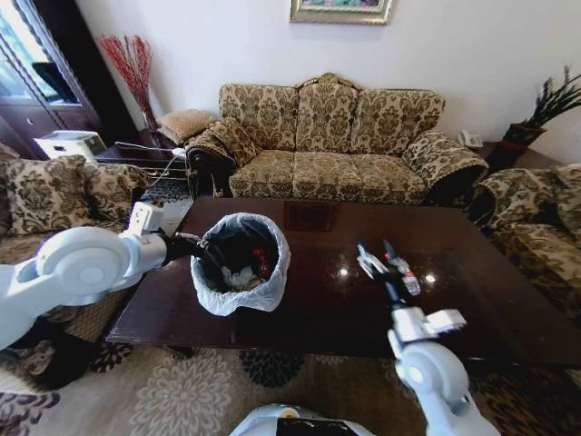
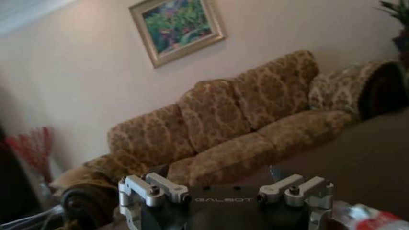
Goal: Move to the front of the table and place the trash on the table into the trash bin.
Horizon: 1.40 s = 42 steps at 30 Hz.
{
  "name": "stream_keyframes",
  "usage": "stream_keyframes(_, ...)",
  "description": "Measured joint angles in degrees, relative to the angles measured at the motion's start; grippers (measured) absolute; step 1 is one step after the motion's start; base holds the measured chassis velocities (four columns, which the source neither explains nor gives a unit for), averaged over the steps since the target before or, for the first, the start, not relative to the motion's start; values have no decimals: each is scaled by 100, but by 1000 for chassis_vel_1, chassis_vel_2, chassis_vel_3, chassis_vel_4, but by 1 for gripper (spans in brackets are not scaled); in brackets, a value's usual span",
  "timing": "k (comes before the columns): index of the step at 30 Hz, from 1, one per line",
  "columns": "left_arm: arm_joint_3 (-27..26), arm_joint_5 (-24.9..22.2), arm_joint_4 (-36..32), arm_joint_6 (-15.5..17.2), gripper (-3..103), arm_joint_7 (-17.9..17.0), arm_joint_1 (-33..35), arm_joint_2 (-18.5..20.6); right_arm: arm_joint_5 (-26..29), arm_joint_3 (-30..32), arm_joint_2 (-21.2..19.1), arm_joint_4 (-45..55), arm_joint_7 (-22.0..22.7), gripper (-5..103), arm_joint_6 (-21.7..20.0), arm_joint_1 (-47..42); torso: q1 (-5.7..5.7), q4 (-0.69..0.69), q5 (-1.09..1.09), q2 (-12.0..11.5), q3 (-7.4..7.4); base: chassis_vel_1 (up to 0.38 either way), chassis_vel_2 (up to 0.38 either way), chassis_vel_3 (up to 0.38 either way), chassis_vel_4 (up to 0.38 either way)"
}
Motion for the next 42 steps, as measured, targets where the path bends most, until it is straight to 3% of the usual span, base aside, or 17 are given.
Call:
stream_keyframes(10,22,39,-51,0,0,0,29,-81,-367,423,62,-1296,192,100,3,659,0,2,-3,0,0,-90,-74,92,86)
stream_keyframes(20,39,49,-88,-16,0,22,39,-59,-1117,185,-88,-2845,120,100,247,1282,1,-3,9,-1,1,-185,-186,182,175)
stream_keyframes(26,47,49,-101,-21,0,14,48,-80,-965,-77,-153,-3097,-2,100,191,1403,1,4,-10,0,1,-3,-6,10,-4)
stream_keyframes(29,47,49,-101,-21,0,11,48,-80,-937,-107,-143,-3063,-47,100,180,1407,1,8,-5,-1,1,62,78,-39,-43)
stream_keyframes(36,47,43,-148,-28,0,13,48,-95,-972,-248,-140,-3216,-55,102,-19,1626,1,0,6,-1,1,16,15,-1,-3)
stream_keyframes(42,45,41,-178,-31,0,12,47,-180,-992,-316,-140,-3256,-75,78,-131,1669,1,2,-3,0,1,0,0,0,0)
